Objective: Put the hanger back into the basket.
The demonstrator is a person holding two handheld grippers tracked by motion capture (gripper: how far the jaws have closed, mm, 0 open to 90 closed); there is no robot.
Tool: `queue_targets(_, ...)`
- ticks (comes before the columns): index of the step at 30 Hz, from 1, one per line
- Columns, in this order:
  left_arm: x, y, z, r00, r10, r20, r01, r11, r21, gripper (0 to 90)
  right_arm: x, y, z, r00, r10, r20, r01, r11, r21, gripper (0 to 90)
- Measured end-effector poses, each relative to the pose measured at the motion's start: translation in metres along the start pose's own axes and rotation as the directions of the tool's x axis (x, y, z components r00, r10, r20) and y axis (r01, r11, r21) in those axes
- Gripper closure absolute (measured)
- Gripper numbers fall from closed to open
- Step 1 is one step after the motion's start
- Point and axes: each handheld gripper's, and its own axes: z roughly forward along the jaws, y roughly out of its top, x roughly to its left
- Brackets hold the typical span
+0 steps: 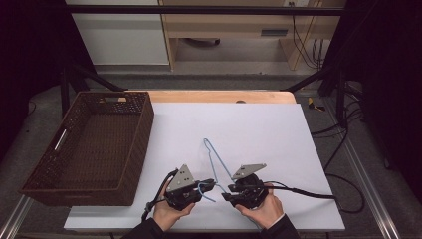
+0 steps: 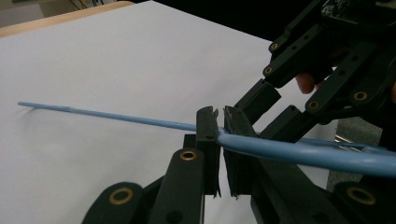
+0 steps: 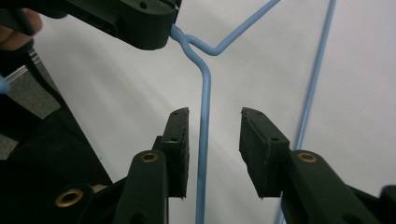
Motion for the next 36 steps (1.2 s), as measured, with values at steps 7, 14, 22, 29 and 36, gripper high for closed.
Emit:
queue_targets(7, -0.001, 0.001, 0.001, 1.0, 0.0, -0.004, 0.0, 1.0, -0.001, 84.8, 0.001, 0.0, 0.004, 0.9998, 0.005, -0.02, -0.005, 1.0, 0.022, 83.3)
queue_targets(14, -0.004, 0.001, 0.002, 0.9995, 0.027, -0.014, -0.027, 0.9996, 0.002, 81.4, 0.002, 0.001, 0.0, 0.9997, 0.024, -0.006, -0.024, 0.999, 0.04, 87.6)
queue_targets(22, 0.005, 0.008, -0.016, 0.994, 0.083, -0.071, -0.084, 0.9965, -0.007, 54.6, -0.014, 0.009, -0.023, 0.9997, -0.022, -0.005, 0.022, 1.0, 0.007, 87.9)
queue_targets(29, 0.018, 0.019, -0.032, 0.975, 0.174, -0.138, -0.168, 0.9843, 0.054, 27.0, -0.035, 0.026, -0.042, 0.9878, -0.081, -0.133, 0.078, 0.997, -0.028, 87.9)
queue_targets(36, 0.02, 0.032, -0.041, 0.9367, 0.308, -0.167, -0.286, 0.9477, 0.141, 15.8, -0.048, 0.037, -0.046, 0.9547, -0.13, -0.268, 0.119, 0.991, -0.057, 87.9)
